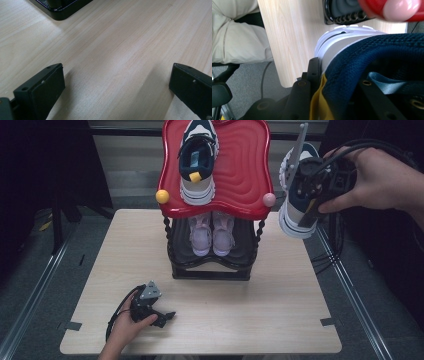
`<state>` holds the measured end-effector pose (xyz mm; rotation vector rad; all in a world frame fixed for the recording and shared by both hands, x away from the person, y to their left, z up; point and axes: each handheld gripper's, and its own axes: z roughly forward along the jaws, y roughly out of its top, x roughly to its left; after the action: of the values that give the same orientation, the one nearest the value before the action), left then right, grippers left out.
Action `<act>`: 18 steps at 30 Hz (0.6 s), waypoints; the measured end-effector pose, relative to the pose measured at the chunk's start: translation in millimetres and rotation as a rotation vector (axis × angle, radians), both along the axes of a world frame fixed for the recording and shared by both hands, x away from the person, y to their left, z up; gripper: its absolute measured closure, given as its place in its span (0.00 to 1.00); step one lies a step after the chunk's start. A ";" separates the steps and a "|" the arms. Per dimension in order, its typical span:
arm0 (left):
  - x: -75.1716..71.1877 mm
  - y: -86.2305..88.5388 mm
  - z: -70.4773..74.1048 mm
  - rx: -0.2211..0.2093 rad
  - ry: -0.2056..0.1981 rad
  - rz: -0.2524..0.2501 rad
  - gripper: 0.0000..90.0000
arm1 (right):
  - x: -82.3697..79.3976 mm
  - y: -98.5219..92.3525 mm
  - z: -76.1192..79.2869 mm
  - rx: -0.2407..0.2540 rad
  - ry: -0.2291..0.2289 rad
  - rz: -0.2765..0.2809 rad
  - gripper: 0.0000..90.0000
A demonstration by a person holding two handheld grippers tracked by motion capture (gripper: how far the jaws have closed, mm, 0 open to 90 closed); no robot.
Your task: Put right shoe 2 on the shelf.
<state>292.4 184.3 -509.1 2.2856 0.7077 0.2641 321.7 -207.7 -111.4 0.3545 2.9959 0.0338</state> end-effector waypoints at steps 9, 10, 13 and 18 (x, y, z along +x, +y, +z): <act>0.0 0.0 0.0 0.000 0.000 0.000 0.00 | 12.7 24.5 14.7 -0.009 -0.050 0.012 0.82; 0.0 -0.1 -0.1 -0.002 0.002 -0.001 0.00 | 14.7 27.3 17.0 -0.006 -0.057 0.016 0.83; 0.1 0.0 0.0 0.000 0.000 0.000 0.00 | 20.7 36.2 22.4 0.002 -0.067 0.016 0.83; 0.0 -0.1 -0.1 0.000 0.000 0.000 0.00 | 30.2 53.5 26.1 -0.018 -0.096 0.031 0.83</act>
<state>292.4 184.2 -509.1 2.2850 0.7083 0.2638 351.9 -154.2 -85.3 0.2951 2.9046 0.0254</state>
